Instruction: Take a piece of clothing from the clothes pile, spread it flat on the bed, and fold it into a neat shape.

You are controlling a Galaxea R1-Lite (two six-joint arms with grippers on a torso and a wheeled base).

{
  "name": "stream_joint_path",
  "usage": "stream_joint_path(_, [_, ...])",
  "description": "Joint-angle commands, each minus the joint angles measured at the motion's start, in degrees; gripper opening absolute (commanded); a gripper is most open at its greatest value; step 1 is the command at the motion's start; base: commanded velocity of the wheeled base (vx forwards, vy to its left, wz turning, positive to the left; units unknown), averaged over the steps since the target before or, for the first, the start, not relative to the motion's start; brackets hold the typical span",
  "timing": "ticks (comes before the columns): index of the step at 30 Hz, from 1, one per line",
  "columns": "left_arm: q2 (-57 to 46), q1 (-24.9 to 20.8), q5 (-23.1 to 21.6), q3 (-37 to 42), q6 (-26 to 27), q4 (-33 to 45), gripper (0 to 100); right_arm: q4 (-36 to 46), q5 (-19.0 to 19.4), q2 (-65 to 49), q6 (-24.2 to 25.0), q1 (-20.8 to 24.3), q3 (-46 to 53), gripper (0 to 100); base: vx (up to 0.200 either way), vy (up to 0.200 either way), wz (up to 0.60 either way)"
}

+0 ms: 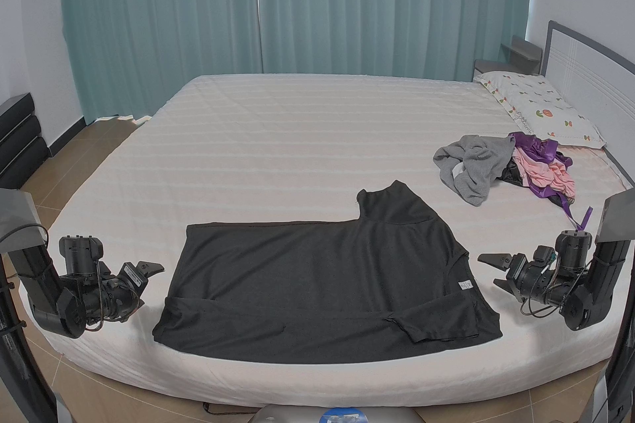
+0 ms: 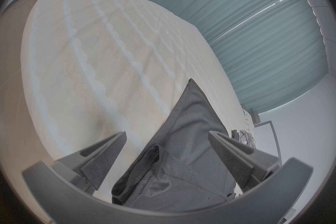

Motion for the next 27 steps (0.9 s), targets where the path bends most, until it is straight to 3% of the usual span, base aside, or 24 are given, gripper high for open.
stream_joint_path(1, [0.0,0.1,-0.1,-0.1,-0.1,0.0,100,-0.2,0.0,-0.1,0.0,0.0,0.0,100,0.0,0.0,0.0])
stream_joint_path(17, [-0.3,0.0,-0.5,0.1,-1.0,0.0,100,-1.1,-0.1,0.2,0.0,0.2,0.5,100,0.0,0.0,0.0])
stream_joint_path(23, [-0.2,0.2,-0.7,-0.1,-0.8,0.0,100,-1.1,-0.1,0.2,0.0,0.2,0.5,100,0.0,0.2,0.0])
stream_joint_path(27, [-0.2,0.1,-0.6,0.1,-0.7,0.0,100,-1.1,0.0,0.2,0.0,0.2,0.5,100,0.0,0.0,0.0])
